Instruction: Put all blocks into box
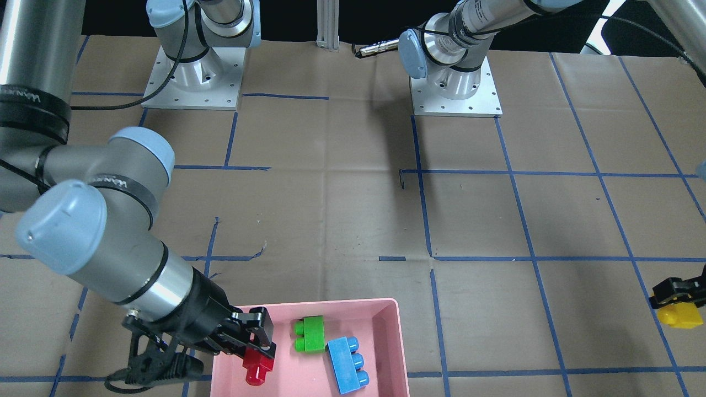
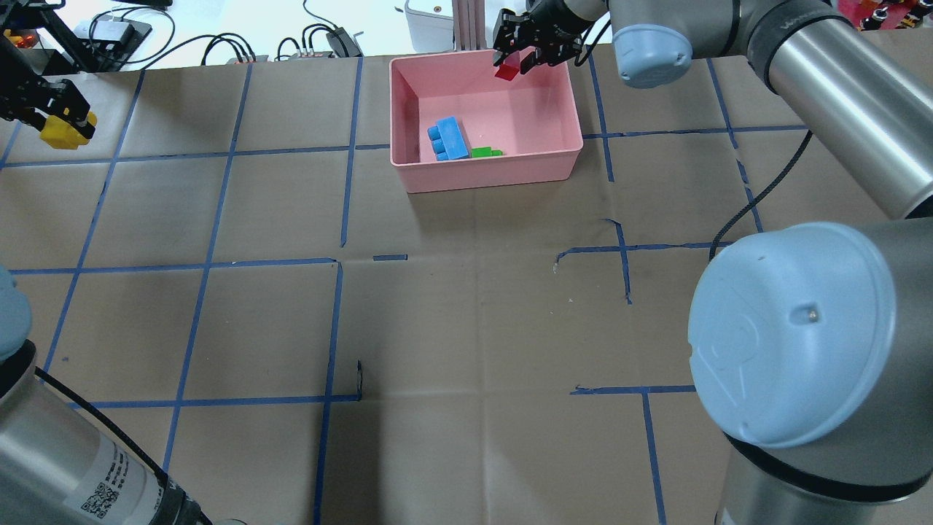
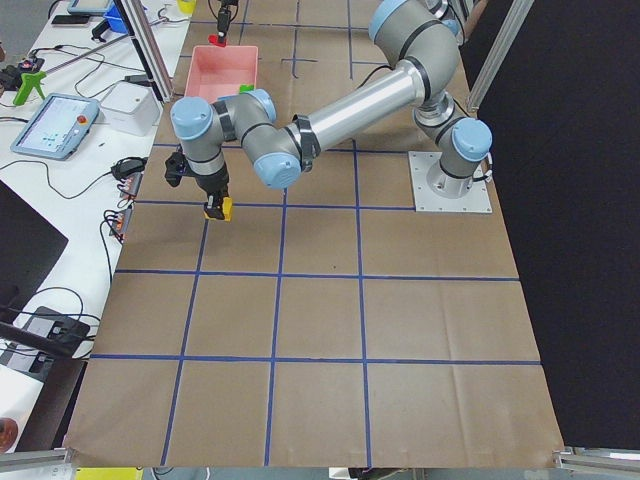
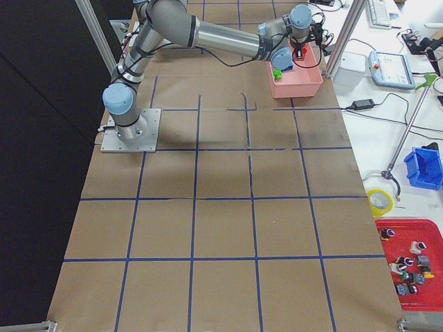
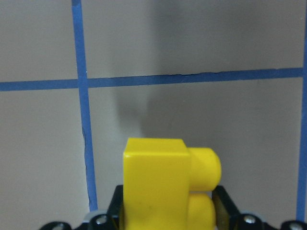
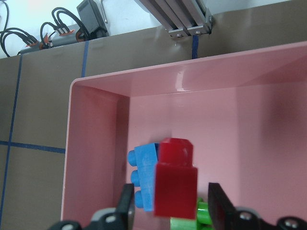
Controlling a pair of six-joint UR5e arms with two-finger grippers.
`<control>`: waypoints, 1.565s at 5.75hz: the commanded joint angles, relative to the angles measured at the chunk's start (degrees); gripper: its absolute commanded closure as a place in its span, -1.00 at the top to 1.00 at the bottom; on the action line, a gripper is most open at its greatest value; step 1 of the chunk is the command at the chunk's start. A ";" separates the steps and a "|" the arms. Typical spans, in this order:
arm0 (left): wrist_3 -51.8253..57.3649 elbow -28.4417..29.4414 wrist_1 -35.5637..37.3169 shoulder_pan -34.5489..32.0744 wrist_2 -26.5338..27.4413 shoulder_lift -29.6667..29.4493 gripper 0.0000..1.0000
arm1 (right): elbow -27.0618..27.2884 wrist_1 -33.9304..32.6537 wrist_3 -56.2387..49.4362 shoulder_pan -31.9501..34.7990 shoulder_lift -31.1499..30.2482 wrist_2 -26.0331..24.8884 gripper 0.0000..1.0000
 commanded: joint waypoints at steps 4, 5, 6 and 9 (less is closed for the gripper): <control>-36.38 8.80 -4.94 -26.18 -4.60 -3.09 -1.00 | 0.53 18.19 -9.76 -2.43 -5.51 -4.96 1.00; -44.64 11.60 -4.93 -32.07 -6.25 -5.81 -1.00 | 0.61 23.59 -15.58 -4.45 -10.25 -11.61 1.00; -48.11 13.02 -3.02 -35.27 -6.35 -8.27 -1.00 | 0.79 30.17 -17.81 -5.00 -14.82 -14.98 1.00; -53.59 12.25 6.47 -39.34 -5.83 -17.76 -0.99 | 5.15 49.39 -17.48 -4.30 -28.97 -23.52 1.00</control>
